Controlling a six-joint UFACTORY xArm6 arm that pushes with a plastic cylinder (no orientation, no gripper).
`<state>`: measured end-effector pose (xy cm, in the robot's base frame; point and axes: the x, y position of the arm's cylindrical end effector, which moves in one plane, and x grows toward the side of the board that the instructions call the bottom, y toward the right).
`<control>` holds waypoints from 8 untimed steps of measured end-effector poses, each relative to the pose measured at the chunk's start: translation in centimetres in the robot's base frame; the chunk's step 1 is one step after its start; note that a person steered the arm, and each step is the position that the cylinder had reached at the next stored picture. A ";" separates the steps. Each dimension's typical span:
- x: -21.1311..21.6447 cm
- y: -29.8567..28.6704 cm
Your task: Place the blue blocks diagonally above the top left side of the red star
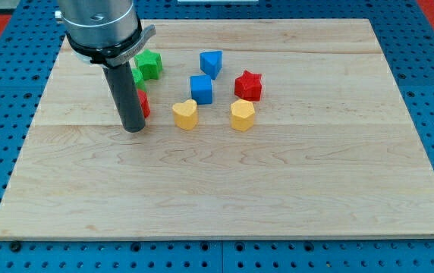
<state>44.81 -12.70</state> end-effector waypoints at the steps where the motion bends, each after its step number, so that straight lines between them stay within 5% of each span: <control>1: -1.2 3.3; 3: -2.6 8.3; 8: -10.3 9.5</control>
<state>34.53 -3.18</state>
